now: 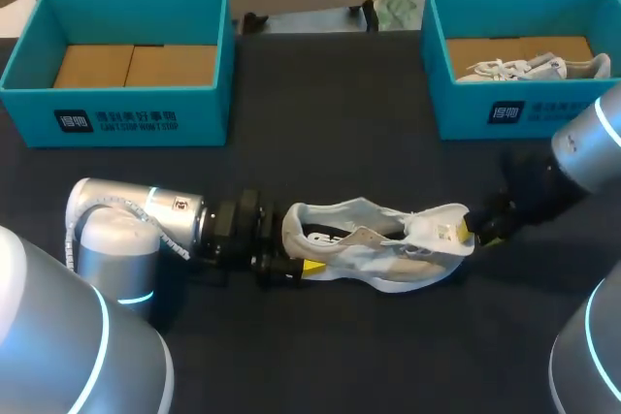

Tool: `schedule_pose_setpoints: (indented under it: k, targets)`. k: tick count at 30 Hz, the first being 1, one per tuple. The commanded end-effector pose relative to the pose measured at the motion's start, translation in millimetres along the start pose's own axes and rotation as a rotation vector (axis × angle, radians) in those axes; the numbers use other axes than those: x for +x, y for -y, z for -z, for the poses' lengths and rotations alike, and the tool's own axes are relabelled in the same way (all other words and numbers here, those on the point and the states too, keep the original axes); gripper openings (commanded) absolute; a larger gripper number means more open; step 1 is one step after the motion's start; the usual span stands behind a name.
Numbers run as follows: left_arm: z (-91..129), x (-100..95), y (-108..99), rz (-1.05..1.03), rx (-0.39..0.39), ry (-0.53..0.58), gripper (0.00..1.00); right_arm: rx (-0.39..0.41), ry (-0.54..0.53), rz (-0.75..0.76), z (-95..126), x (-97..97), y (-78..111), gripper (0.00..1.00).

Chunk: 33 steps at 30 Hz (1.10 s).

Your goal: Take the shoe out of the shoebox, open the shoe tongue, remove and reinsert the insole, then place the shoe into the shoebox

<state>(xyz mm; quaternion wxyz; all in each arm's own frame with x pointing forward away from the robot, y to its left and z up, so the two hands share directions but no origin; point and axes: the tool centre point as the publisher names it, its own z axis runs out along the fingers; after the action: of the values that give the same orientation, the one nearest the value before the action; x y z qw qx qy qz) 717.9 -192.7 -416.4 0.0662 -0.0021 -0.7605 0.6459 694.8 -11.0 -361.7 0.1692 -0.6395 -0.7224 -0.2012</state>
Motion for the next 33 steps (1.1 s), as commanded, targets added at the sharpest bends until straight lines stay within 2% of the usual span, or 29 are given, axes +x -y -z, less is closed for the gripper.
schedule_pose_setpoints:
  k: [1,10,17,25,31,33]
  targets:
    - [0,0.6,-1,0.0,0.0,0.001,0.0,0.01,0.134,0.021,37,26.9,0.6,0.47]
    - [0,0.6,-1,0.0,0.0,0.001,0.0,-0.012,0.333,0.115,96,83.9,-9.0,0.47]
    - [0,0.6,-1,0.0,0.0,0.001,0.0,0.023,0.476,0.21,123,131.0,-17.9,0.45]
    - [0,0.6,-1,0.0,0.0,0.001,0.0,0.089,0.542,0.429,117,188.4,-30.3,0.42]
    - [0,0.6,-1,0.0,0.0,0.001,0.0,0.132,0.557,0.582,104,217.9,-39.0,0.33]
    - [0,0.6,-1,0.0,0.0,0.001,0.0,0.141,0.55,0.627,99,223.1,-42.1,0.09]
